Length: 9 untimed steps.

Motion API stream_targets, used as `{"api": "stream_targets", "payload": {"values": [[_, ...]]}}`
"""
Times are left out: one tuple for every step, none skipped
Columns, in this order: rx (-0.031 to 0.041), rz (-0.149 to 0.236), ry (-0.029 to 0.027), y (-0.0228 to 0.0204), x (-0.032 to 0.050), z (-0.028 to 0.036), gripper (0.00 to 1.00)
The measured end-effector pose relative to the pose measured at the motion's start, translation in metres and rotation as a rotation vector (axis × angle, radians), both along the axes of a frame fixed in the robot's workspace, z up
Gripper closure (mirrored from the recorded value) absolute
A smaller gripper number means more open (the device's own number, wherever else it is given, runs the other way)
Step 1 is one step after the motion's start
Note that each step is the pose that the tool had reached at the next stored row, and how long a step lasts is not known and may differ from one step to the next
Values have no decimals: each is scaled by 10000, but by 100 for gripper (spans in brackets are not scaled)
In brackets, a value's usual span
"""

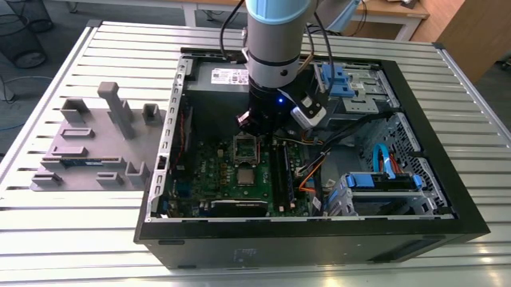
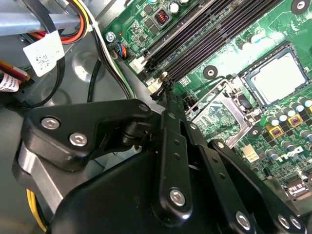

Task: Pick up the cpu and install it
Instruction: 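Close the cpu cover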

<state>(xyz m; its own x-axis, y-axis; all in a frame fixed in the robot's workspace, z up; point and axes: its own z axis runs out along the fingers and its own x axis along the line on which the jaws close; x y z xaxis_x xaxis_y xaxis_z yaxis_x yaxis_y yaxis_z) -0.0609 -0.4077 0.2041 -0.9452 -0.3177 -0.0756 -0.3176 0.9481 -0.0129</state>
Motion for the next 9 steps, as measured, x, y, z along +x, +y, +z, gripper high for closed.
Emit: {"api": "stream_targets", "payload": {"values": [[2,1,-1,3,1,-3,89],[1,0,-1,7,0,-5,89],[2,0,-2,11,0,-8,89],[0,1,0,14,0,-11,89],[-5,1,2,15,-1,-14,89],[-11,0,6,16,-5,-19,89],[-15,0,8,17,-10,-24,89],[-18,1,9,19,-16,-30,89],[-17,1,8,20,-22,-36,89]]}}
